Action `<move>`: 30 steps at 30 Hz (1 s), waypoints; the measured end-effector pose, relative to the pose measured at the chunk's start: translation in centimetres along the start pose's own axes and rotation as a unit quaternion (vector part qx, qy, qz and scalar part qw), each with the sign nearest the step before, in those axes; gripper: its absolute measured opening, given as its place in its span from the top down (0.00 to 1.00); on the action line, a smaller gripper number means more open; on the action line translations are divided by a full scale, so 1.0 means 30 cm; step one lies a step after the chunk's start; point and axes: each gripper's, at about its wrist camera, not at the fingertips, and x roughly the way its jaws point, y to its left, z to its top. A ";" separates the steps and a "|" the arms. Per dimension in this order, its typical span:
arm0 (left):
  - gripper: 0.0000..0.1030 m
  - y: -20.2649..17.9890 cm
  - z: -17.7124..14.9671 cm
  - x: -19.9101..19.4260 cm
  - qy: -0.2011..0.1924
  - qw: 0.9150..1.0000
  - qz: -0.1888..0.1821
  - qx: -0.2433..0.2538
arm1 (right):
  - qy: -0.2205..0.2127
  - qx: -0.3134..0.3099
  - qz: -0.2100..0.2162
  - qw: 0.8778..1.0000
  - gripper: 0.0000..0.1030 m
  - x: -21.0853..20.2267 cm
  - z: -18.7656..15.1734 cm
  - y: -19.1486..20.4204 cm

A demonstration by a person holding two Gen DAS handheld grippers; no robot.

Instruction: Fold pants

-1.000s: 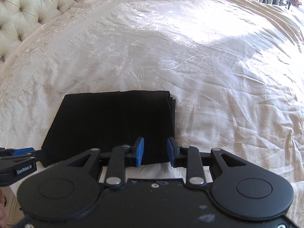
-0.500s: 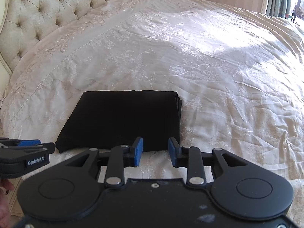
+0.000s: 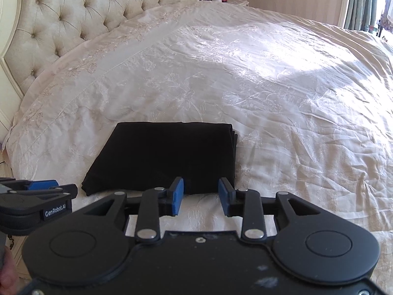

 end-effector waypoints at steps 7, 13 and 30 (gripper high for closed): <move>0.74 -0.016 -0.017 -0.026 -0.007 1.000 0.005 0.006 | 0.001 0.012 -0.001 1.000 0.66 -0.019 -0.018 -0.010; 0.74 -0.027 -0.028 -0.045 -0.011 1.000 0.009 0.012 | 0.001 0.020 -0.003 1.000 0.65 -0.032 -0.030 -0.011; 0.74 -0.049 -0.070 -0.086 -0.017 1.000 0.012 0.013 | -0.005 0.019 0.004 1.000 0.64 -0.064 -0.049 -0.004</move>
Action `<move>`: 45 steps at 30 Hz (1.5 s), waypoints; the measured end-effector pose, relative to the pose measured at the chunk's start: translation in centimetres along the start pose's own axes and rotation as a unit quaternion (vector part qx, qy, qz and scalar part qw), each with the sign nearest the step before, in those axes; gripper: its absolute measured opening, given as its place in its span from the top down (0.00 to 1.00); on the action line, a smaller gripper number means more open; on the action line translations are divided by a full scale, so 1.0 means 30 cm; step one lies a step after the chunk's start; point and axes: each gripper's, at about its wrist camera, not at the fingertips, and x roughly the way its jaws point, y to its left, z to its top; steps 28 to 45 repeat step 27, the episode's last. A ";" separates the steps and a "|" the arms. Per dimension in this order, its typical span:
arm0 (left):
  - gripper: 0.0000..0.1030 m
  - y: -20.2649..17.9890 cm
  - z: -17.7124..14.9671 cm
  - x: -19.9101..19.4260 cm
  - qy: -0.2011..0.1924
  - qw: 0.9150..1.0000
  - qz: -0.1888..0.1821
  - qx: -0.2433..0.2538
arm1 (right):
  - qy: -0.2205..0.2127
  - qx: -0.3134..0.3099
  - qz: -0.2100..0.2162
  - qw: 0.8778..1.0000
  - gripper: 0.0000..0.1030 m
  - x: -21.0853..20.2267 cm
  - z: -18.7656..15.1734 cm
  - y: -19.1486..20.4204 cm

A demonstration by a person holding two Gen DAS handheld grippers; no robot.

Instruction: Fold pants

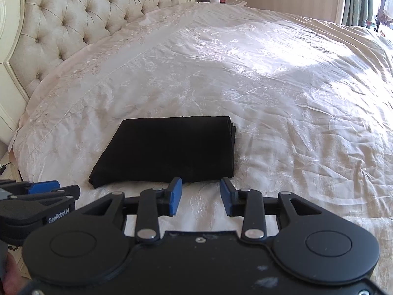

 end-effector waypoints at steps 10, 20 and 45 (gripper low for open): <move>0.73 -0.003 -0.005 -0.013 0.001 1.000 0.000 -0.003 | 0.000 -0.001 -0.003 1.000 0.63 -0.007 -0.001 0.004; 0.73 -0.002 -0.010 -0.009 0.007 1.000 0.000 -0.007 | 0.010 -0.002 -0.007 1.000 0.63 0.005 0.003 0.009; 0.72 -0.005 -0.013 0.003 0.013 1.000 0.001 -0.009 | 0.015 0.000 -0.009 1.000 0.63 0.016 0.003 0.010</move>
